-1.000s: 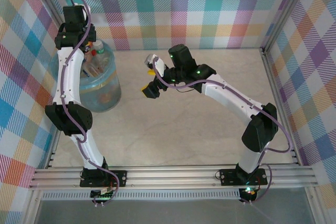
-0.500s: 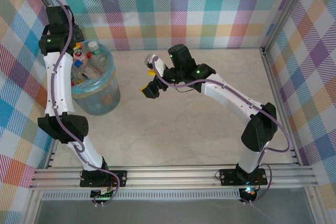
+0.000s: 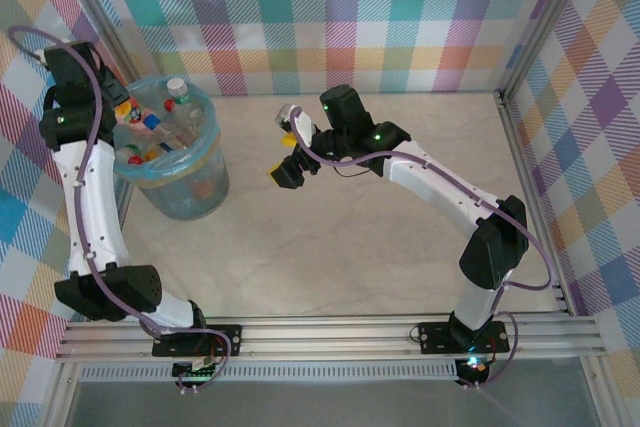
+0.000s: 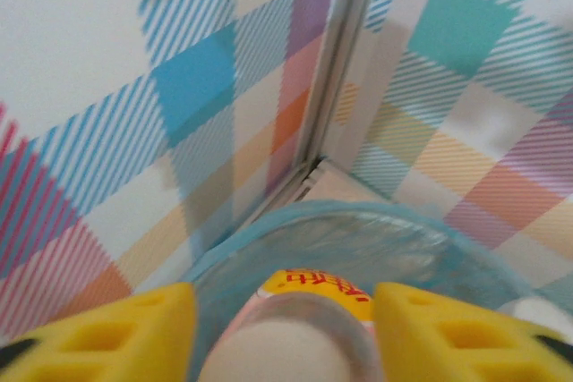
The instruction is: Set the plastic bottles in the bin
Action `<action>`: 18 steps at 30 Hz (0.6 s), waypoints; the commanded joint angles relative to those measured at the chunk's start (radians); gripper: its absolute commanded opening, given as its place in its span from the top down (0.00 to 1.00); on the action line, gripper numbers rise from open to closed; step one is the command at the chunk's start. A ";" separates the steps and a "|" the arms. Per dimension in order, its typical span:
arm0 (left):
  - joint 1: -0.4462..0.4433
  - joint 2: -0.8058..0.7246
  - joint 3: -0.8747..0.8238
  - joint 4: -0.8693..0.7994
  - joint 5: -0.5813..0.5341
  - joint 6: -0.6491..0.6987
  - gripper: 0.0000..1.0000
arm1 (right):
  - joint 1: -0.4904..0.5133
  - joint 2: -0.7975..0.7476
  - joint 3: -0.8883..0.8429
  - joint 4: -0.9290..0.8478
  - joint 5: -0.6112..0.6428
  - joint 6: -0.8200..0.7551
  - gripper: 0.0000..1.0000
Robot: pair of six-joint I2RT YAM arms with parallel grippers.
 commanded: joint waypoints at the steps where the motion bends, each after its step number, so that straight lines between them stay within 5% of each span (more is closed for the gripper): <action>1: 0.016 -0.072 -0.052 -0.020 0.031 -0.018 0.37 | 0.005 -0.012 -0.022 0.017 -0.027 0.025 0.00; 11: 0.016 -0.162 -0.213 -0.049 0.196 -0.026 0.41 | 0.005 -0.001 -0.026 0.002 -0.041 0.062 0.00; 18: 0.056 -0.195 -0.159 -0.047 0.071 0.014 0.51 | 0.005 -0.003 -0.034 -0.011 -0.030 0.066 0.00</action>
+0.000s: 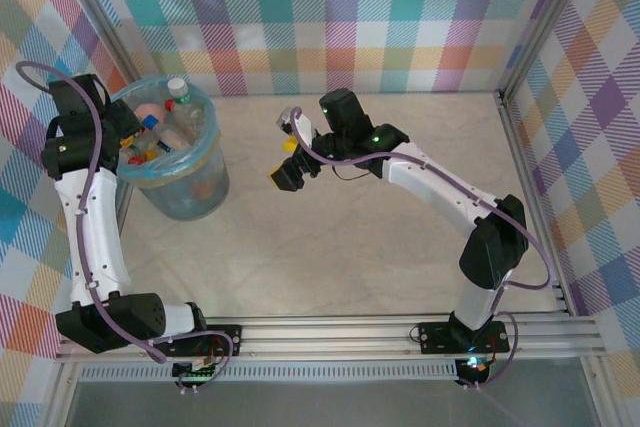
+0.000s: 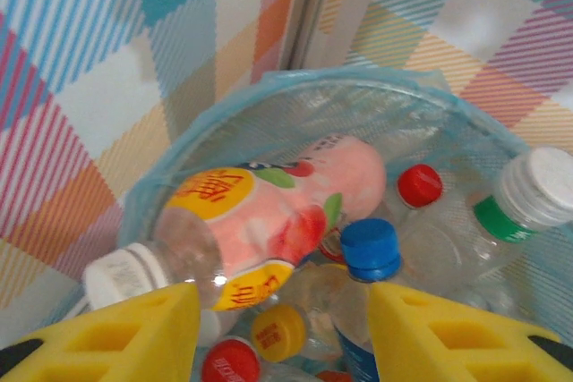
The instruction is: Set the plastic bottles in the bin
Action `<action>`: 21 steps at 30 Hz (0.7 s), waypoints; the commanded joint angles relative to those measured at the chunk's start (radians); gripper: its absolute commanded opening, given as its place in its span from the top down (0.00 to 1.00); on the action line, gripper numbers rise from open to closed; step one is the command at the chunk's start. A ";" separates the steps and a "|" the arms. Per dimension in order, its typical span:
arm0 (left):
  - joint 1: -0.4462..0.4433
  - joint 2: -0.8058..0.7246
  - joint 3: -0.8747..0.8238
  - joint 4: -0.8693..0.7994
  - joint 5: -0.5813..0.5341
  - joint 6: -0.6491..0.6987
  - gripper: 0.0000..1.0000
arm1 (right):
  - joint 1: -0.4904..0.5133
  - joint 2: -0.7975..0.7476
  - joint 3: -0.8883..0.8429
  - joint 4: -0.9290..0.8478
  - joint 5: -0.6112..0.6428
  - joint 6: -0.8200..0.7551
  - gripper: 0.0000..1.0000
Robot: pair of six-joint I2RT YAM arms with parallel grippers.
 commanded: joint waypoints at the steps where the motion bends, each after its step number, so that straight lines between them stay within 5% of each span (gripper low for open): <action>1: 0.030 -0.050 0.051 0.015 -0.095 0.030 0.52 | 0.005 -0.004 -0.011 -0.010 -0.017 0.014 0.00; 5: 0.096 -0.008 0.058 0.007 -0.094 0.034 0.60 | 0.004 -0.007 -0.029 0.004 -0.014 0.019 0.00; 14: 0.141 0.099 -0.021 0.004 0.267 -0.031 0.89 | 0.004 -0.007 -0.044 0.009 -0.002 0.022 0.00; 21: 0.138 0.037 -0.141 0.020 0.361 0.008 0.91 | 0.005 0.015 -0.028 0.005 -0.012 0.027 0.00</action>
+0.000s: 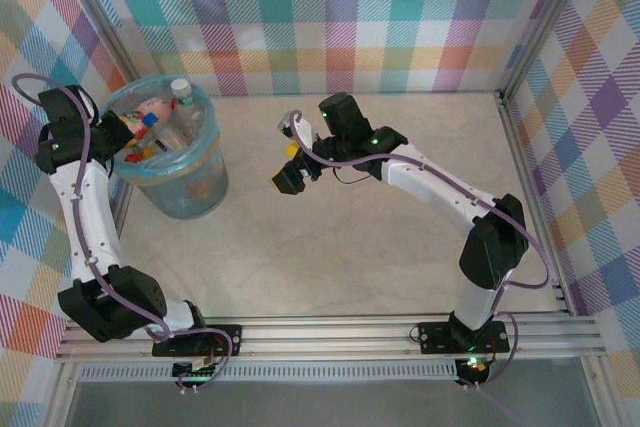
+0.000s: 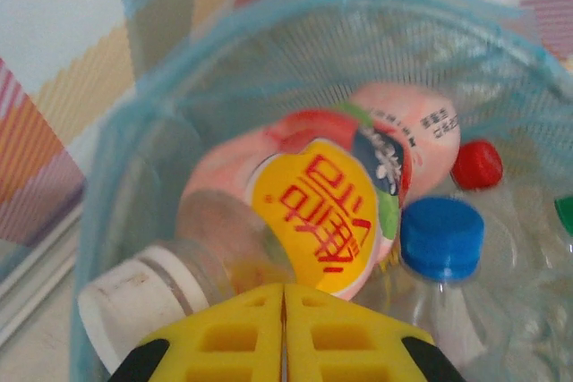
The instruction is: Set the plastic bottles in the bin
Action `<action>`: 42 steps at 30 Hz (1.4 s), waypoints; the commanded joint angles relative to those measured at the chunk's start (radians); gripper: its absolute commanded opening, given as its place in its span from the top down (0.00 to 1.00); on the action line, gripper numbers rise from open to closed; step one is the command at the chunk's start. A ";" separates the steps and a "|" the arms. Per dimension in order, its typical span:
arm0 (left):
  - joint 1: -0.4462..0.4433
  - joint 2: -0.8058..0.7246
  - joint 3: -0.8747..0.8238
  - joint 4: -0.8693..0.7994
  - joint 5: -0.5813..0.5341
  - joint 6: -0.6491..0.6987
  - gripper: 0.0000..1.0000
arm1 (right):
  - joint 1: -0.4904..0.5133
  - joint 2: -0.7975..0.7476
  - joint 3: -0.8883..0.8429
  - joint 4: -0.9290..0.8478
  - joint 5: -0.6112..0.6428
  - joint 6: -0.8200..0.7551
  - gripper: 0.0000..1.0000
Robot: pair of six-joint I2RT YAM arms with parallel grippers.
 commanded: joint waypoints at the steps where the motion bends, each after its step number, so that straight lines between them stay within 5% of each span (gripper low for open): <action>1: 0.003 -0.030 -0.043 -0.018 0.111 0.030 0.91 | 0.004 0.020 0.005 0.007 -0.018 0.011 0.00; 13: -0.004 0.003 0.078 -0.068 0.278 -0.004 0.84 | 0.005 0.072 0.064 -0.046 -0.034 0.061 0.00; 21: 0.019 -0.094 0.131 -0.054 -0.097 -0.008 0.75 | 0.005 0.068 0.065 -0.043 -0.034 0.072 0.00; 25: 0.048 -0.073 0.105 -0.074 -0.147 0.004 0.75 | 0.005 0.064 0.059 -0.049 -0.035 0.079 0.00; 42: 0.054 0.049 0.087 -0.112 0.124 0.036 0.79 | 0.005 0.034 0.016 -0.043 -0.037 0.086 0.00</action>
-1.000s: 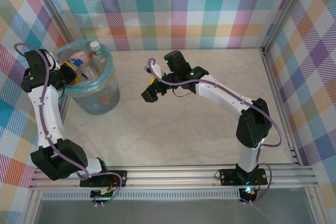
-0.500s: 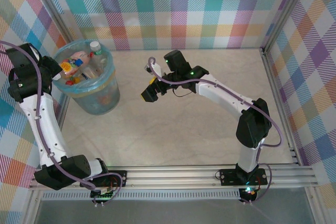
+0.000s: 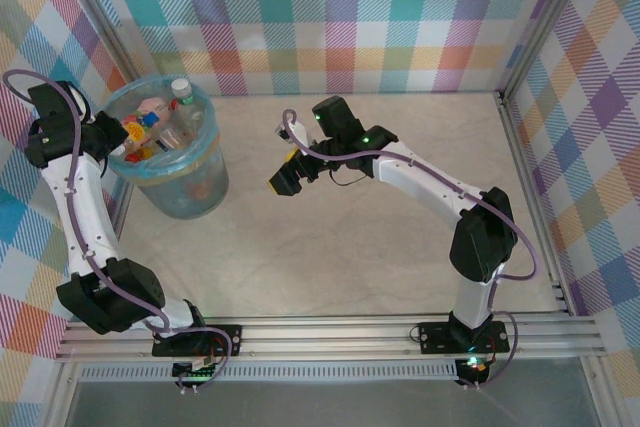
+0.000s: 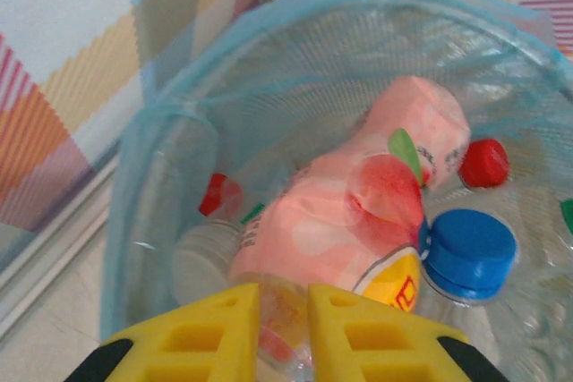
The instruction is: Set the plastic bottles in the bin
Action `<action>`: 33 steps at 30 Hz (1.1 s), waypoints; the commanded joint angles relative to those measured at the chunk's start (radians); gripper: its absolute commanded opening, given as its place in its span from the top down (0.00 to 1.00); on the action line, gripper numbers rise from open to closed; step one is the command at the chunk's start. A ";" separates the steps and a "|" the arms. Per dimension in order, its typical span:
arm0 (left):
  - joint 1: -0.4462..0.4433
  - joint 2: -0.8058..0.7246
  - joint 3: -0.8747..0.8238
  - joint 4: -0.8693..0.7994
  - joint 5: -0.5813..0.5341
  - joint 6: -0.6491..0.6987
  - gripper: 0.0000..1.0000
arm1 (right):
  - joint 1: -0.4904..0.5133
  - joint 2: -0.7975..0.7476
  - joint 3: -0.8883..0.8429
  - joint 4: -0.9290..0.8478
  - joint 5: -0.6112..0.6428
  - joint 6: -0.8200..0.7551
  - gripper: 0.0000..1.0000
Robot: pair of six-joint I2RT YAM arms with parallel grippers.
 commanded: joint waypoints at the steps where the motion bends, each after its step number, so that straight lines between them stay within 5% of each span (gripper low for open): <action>1: 0.015 -0.003 -0.015 -0.034 0.098 0.029 0.79 | 0.005 -0.032 -0.017 0.009 -0.028 0.017 0.00; 8: 0.015 -0.021 -0.001 -0.069 0.100 0.023 0.76 | 0.004 -0.032 -0.011 -0.008 -0.020 0.014 0.00; 16: 0.015 -0.232 0.115 0.003 -0.185 -0.039 0.39 | -0.012 -0.097 -0.011 0.007 0.127 0.055 0.00; 20: -0.020 -0.431 -0.036 0.157 -0.095 -0.017 0.37 | -0.094 -0.190 -0.099 0.088 0.192 0.122 0.00; 26: -0.294 -0.647 -0.308 0.282 0.115 -0.043 0.41 | -0.268 -0.318 -0.234 0.110 0.296 0.164 0.00; 29: -0.516 -0.691 -0.431 0.314 0.022 -0.061 0.41 | -0.347 -0.367 -0.297 0.105 0.362 0.170 0.00; 33: -0.971 -0.612 -0.548 0.406 -0.321 -0.017 0.41 | -0.434 -0.410 -0.401 0.137 0.452 0.171 0.00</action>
